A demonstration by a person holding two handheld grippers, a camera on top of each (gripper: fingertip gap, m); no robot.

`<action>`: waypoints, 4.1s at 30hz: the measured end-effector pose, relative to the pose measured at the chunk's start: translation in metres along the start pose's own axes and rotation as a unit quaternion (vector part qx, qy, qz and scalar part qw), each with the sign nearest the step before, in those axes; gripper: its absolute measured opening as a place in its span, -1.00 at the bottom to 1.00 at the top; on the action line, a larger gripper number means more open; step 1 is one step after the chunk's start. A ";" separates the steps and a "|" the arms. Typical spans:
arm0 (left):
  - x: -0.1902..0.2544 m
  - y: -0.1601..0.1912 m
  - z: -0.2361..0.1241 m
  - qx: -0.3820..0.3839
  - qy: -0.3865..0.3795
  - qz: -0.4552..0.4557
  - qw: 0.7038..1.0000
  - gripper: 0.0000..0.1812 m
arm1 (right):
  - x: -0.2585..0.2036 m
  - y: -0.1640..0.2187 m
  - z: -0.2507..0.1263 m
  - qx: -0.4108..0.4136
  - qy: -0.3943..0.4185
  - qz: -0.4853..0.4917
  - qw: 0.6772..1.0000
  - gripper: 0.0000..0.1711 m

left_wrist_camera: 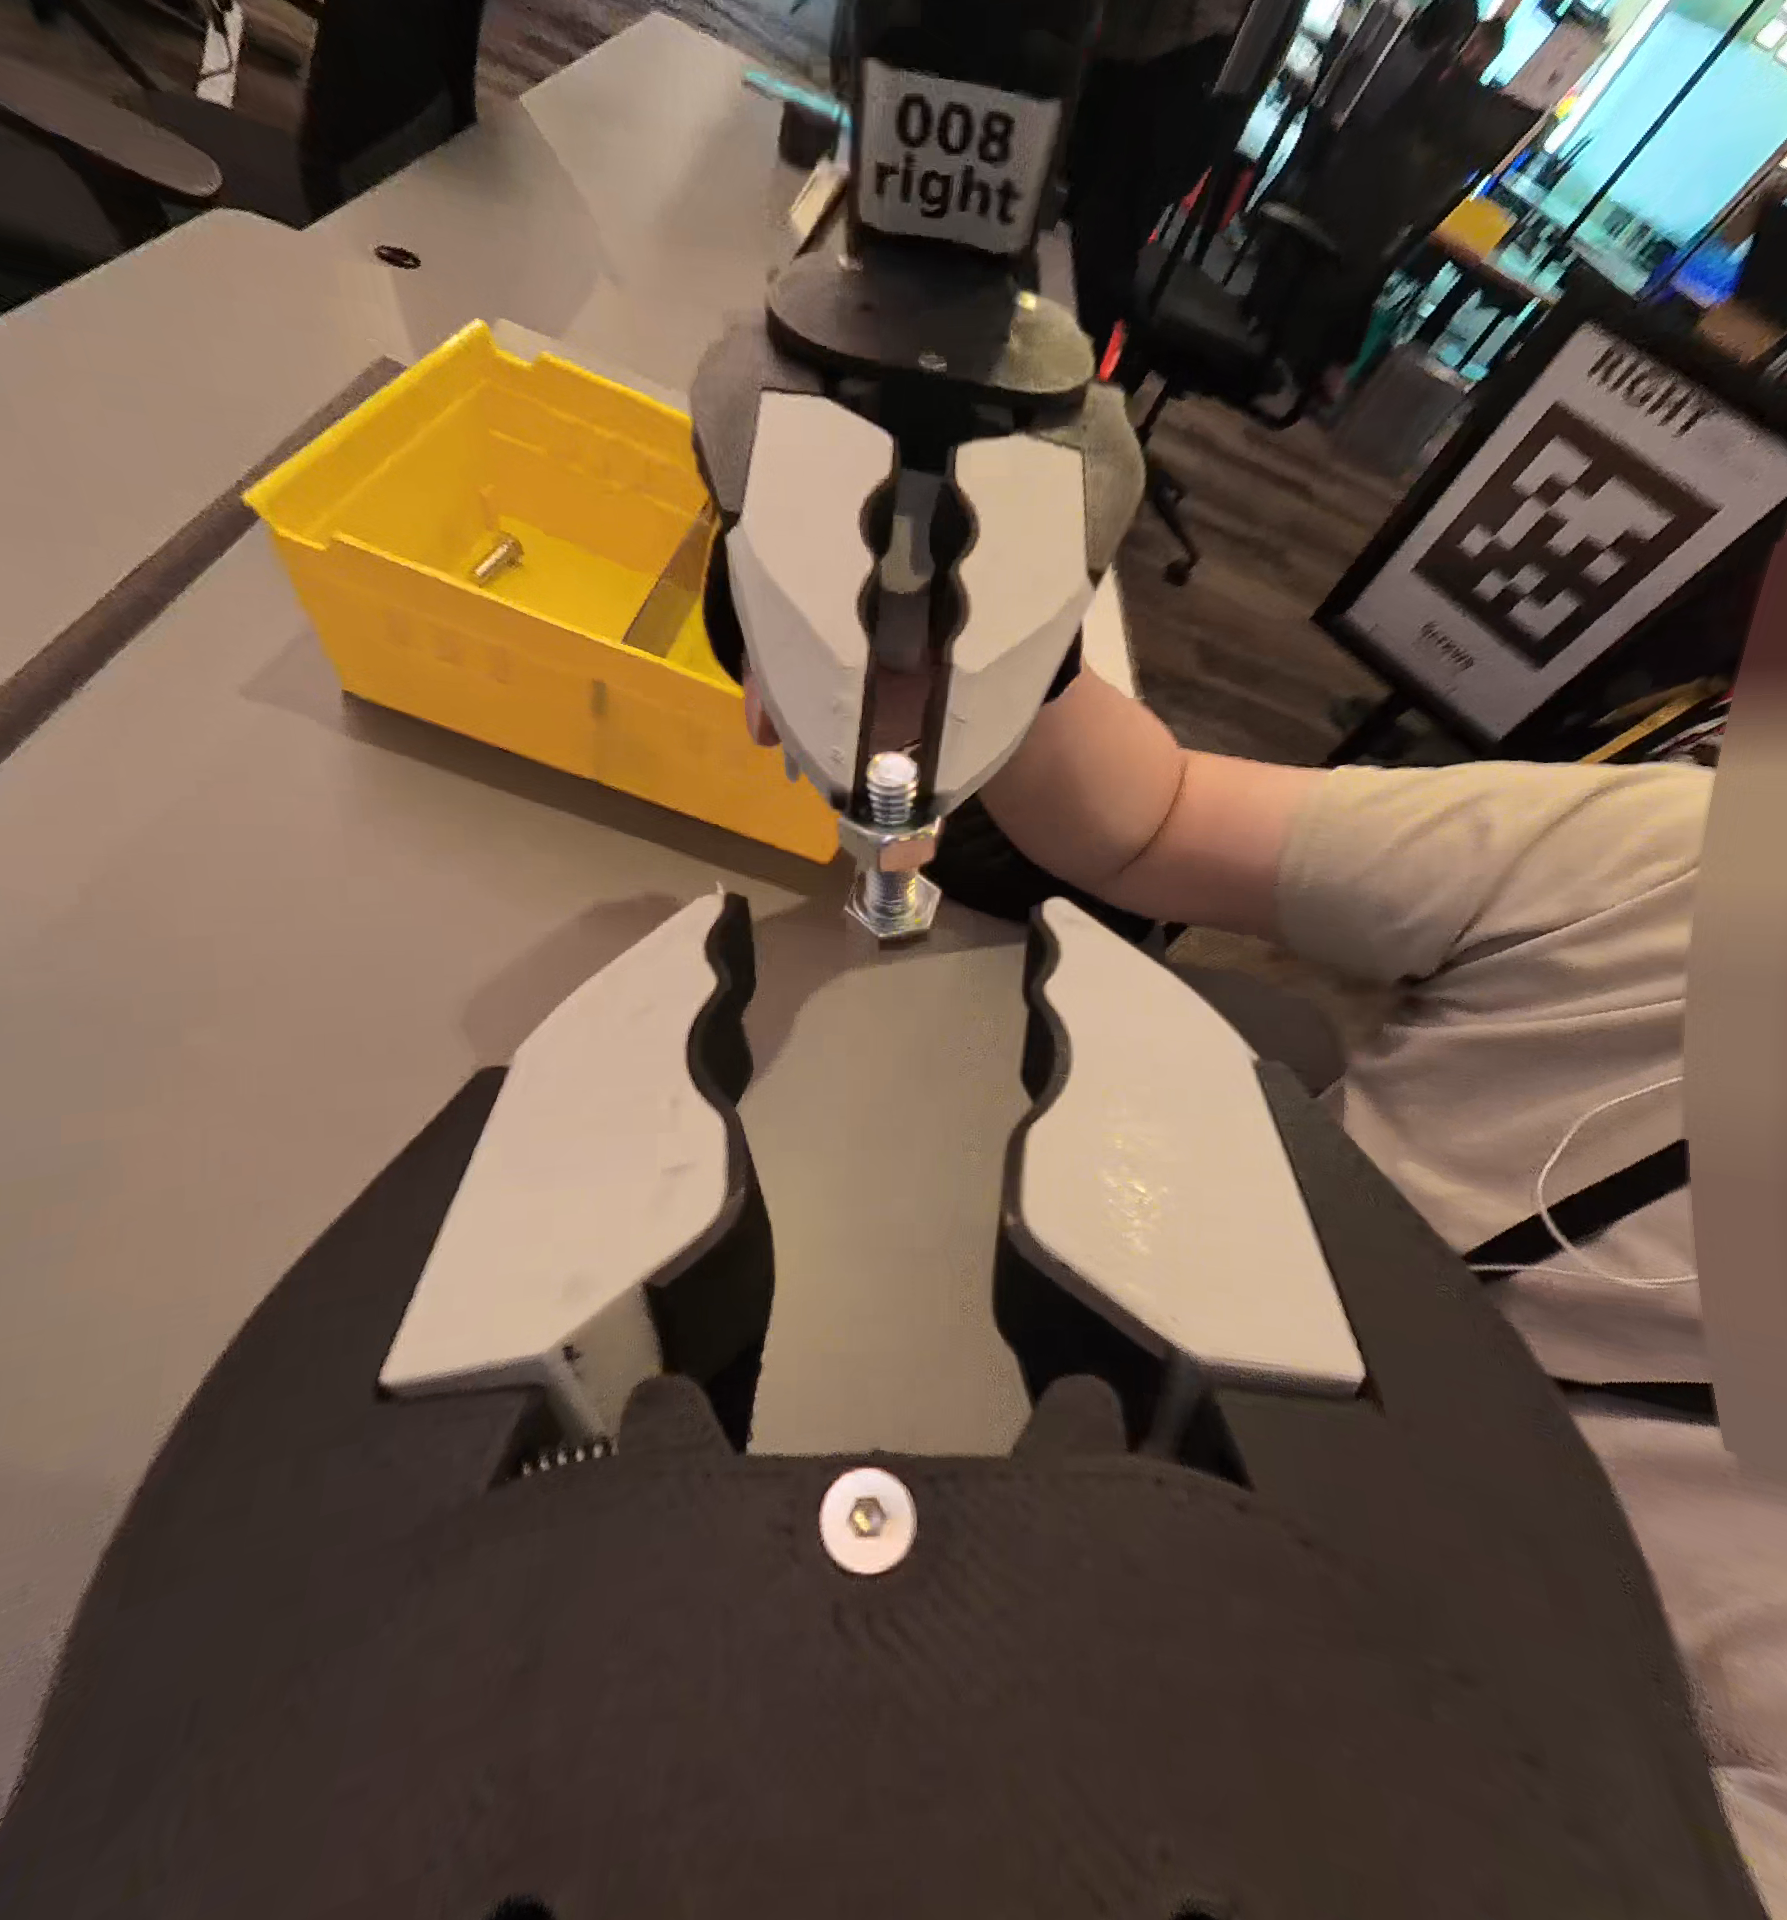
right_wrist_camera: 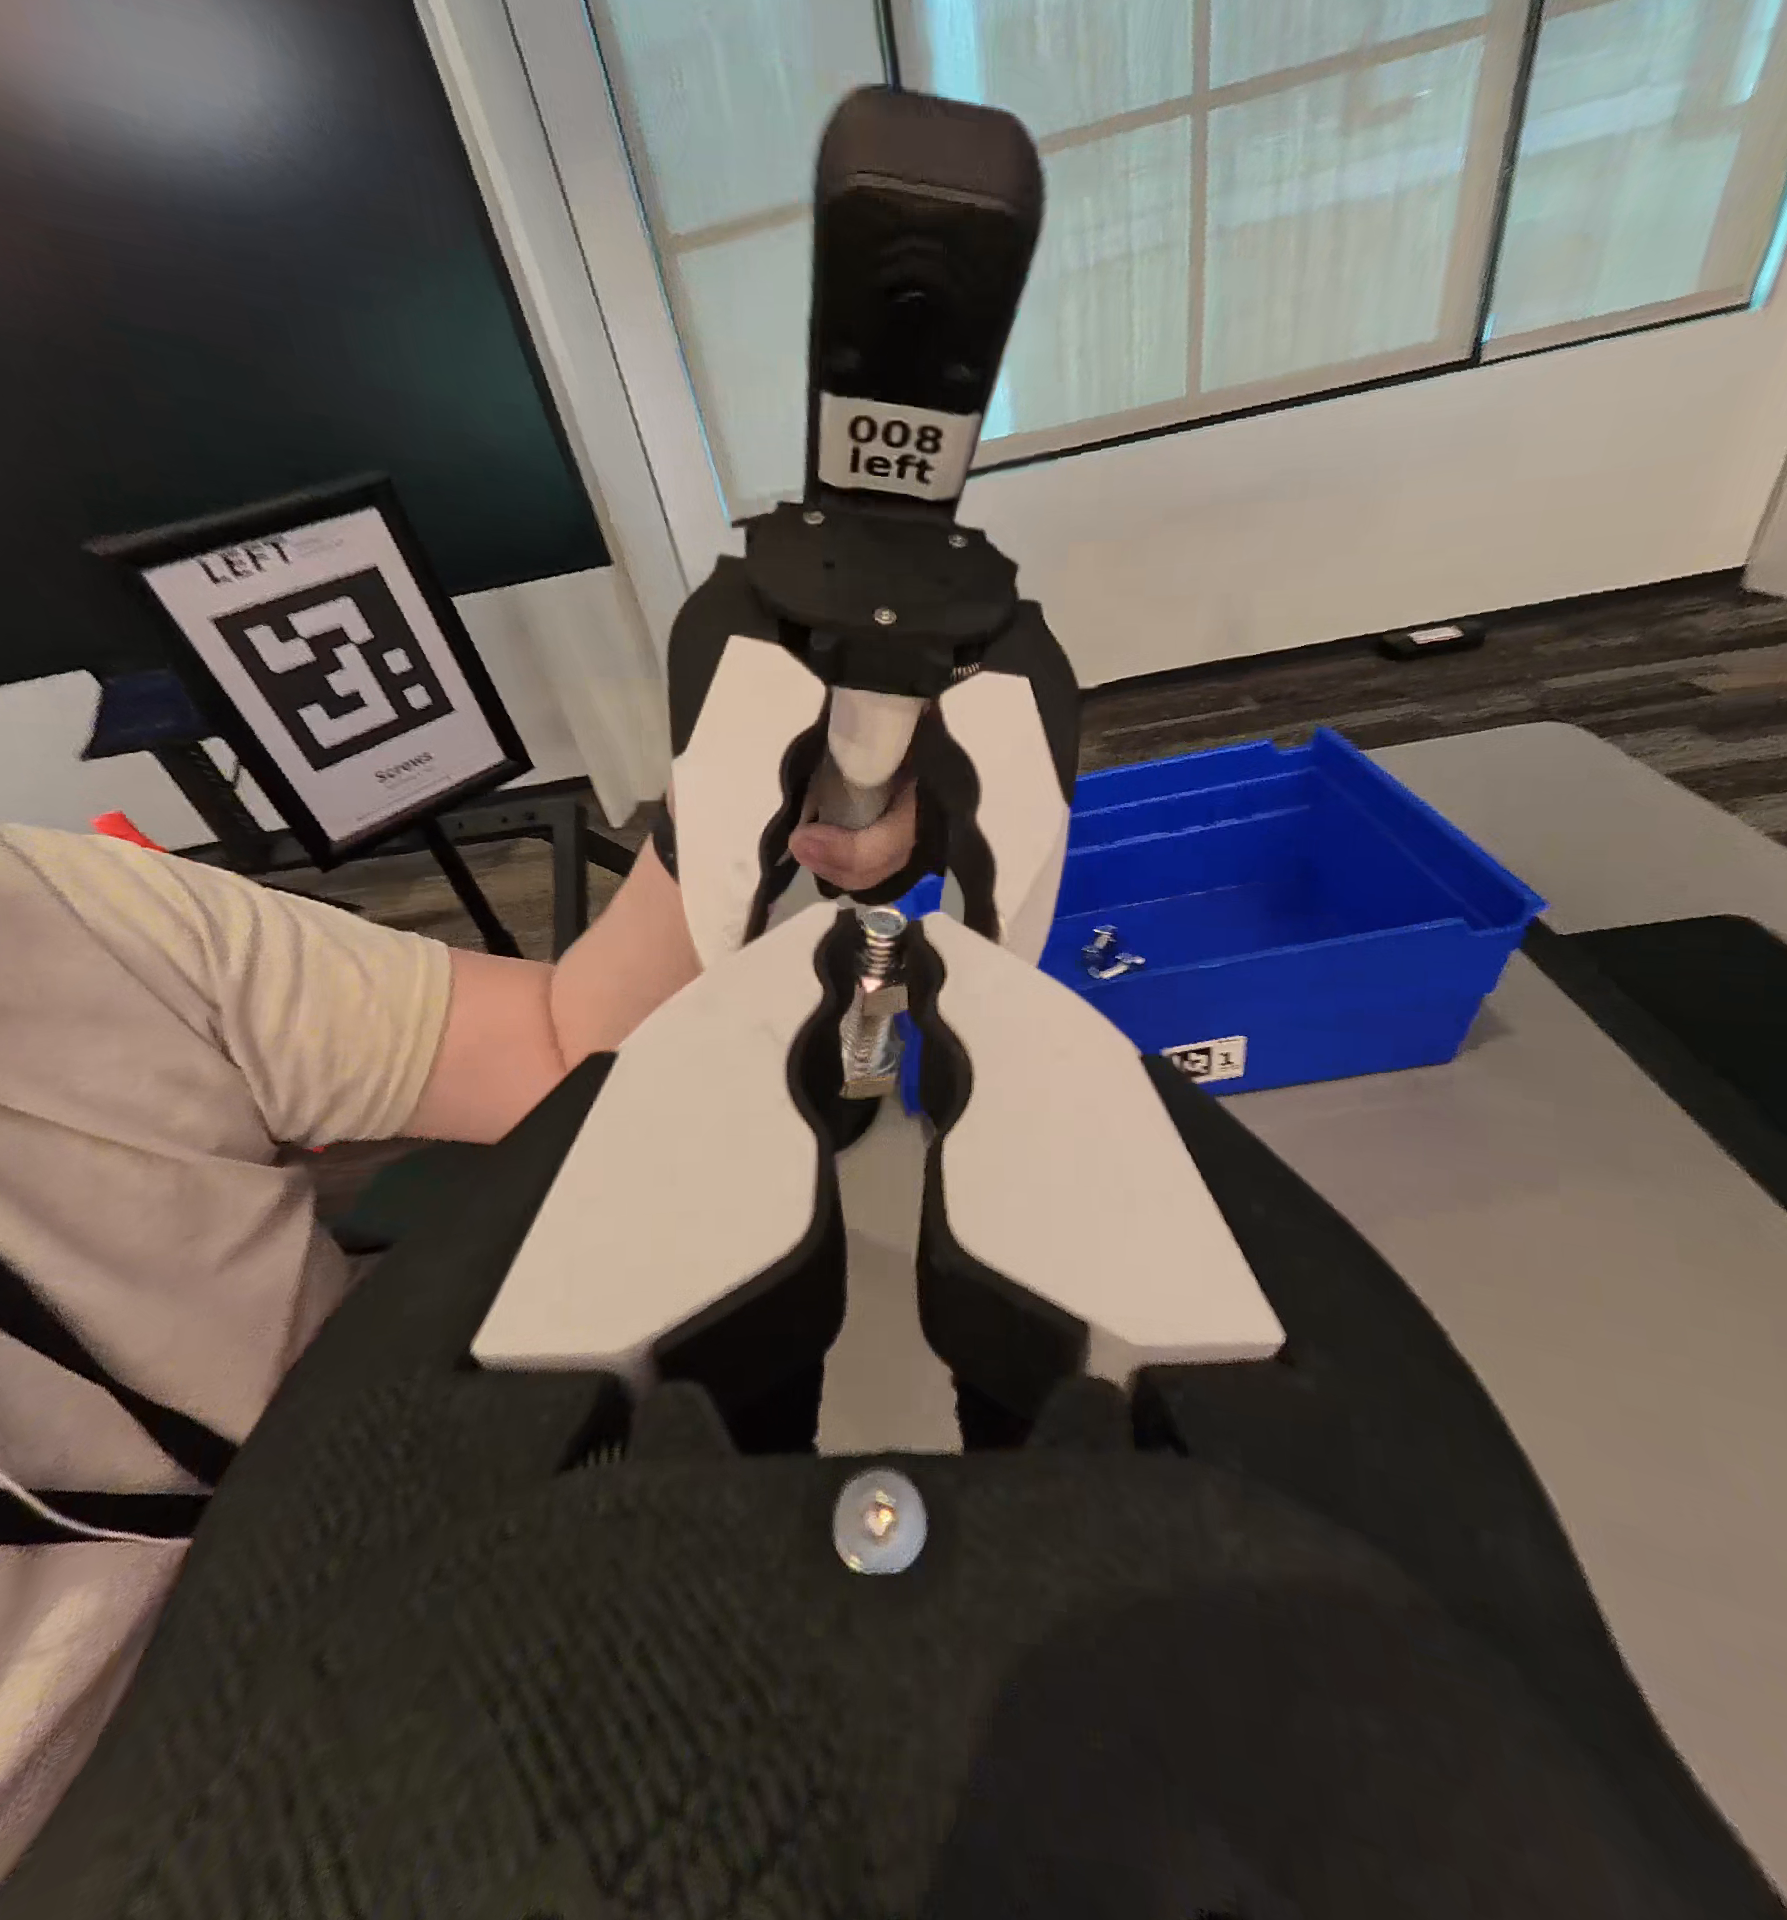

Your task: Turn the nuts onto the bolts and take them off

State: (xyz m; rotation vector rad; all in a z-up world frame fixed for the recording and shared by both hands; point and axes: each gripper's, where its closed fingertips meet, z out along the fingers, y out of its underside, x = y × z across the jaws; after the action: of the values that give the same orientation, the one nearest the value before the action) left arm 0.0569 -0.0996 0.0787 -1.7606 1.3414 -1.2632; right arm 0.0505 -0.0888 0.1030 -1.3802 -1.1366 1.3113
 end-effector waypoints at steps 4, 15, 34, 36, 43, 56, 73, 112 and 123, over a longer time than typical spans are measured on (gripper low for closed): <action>-0.002 0.001 0.004 0.004 0.020 0.010 1.000 -0.43 | 0.000 -0.005 -0.004 0.002 0.015 -0.023 1.000 -0.89; 0.022 -0.013 0.027 0.071 0.135 0.050 0.987 -0.79 | -0.018 -0.021 -0.016 0.036 -0.012 -0.085 0.996 -0.88; 0.019 -0.026 0.019 0.108 0.088 0.085 0.987 -0.80 | 0.010 -0.029 -0.030 0.075 0.059 -0.093 0.991 -0.65; 0.018 -0.027 0.018 0.108 0.081 0.082 0.987 -0.80 | 0.014 -0.029 -0.034 0.080 0.050 -0.066 0.993 -0.65; 0.024 -0.019 0.029 0.080 0.098 0.086 0.988 -0.80 | -0.012 -0.023 -0.015 0.052 0.015 -0.107 0.993 -0.51; 0.030 -0.019 0.030 0.077 0.110 0.085 0.987 -0.80 | -0.017 -0.016 -0.013 0.039 -0.008 -0.106 0.994 -0.49; 0.038 -0.018 0.027 0.070 0.114 0.093 0.987 -0.80 | 0.002 -0.032 -0.038 0.102 -0.010 -0.051 0.993 -0.45; 0.052 -0.016 0.030 0.044 0.104 0.112 0.987 -0.80 | -0.032 -0.038 -0.032 0.104 -0.051 -0.099 0.988 -0.36; 0.056 -0.014 0.035 0.039 0.114 0.104 0.987 -0.80 | -0.005 -0.040 -0.050 0.118 -0.022 -0.071 0.990 -0.43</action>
State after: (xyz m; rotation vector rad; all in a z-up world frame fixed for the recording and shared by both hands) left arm 0.0970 -0.1513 0.0962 -1.4148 1.5364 -1.4087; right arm 0.0984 -0.0875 0.1449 -1.0848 -1.0513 1.3308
